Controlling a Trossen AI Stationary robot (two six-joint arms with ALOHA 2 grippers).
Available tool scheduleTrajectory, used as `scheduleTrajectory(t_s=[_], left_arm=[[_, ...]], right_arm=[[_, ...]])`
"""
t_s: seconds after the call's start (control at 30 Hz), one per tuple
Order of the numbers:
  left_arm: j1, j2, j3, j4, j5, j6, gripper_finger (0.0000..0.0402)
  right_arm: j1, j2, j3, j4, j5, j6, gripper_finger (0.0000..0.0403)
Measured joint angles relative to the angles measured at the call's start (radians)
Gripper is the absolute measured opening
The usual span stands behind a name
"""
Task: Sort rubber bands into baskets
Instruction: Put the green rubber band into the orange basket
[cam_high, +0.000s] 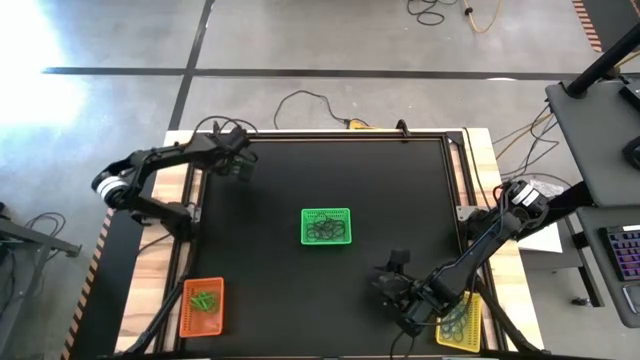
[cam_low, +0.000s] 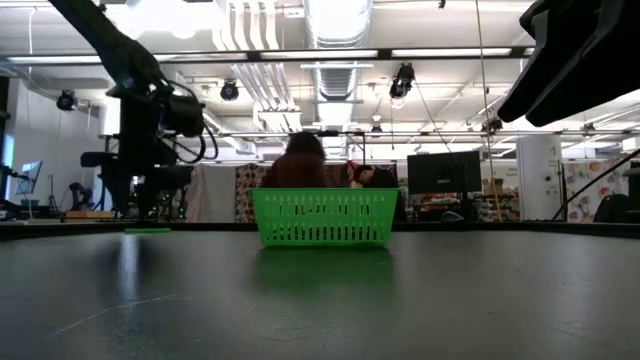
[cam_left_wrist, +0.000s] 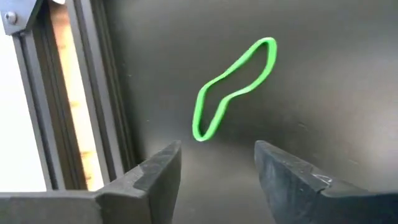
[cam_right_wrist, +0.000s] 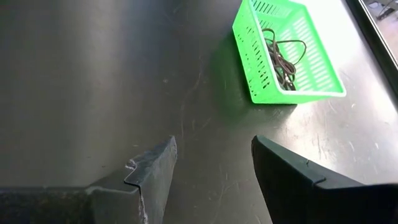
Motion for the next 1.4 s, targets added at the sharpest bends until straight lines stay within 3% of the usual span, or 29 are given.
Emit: scheduleTrajectory(t_s=[0.27, 0.43, 0.7, 1.0, 1.2, 1.4], left_arm=[[0.033, 0.150, 0.054, 0.002, -0.002, -0.003, 0.0234], [0.045, 0.228, 0.106, -0.006, -0.042, -0.036, 0.0228], [0.081, 0.315, 0.199, -0.047, -0.024, -0.060, 0.0157], [0.084, 0.385, 0.261, -0.129, 0.041, -0.001, 0.0011], [0.086, 0.372, 0.256, -0.144, 0.063, 0.026, 0.0001], [0.079, 0.351, 0.254, -0.174, 0.156, 0.052, 0.0000]], right_arm=[[0.000, 0.000, -0.004, 0.004, -0.002, 0.000, 0.0206], [0.000, 0.000, -0.005, 0.005, -0.002, 0.000, 0.0206], [0.008, 0.025, -0.008, 0.005, -0.002, 0.012, 0.0206], [0.016, 0.051, -0.008, 0.005, -0.010, 0.038, 0.0206], [0.018, 0.051, -0.008, 0.006, -0.009, 0.038, 0.0206], [0.018, 0.051, -0.008, 0.005, -0.009, 0.038, 0.0206]])
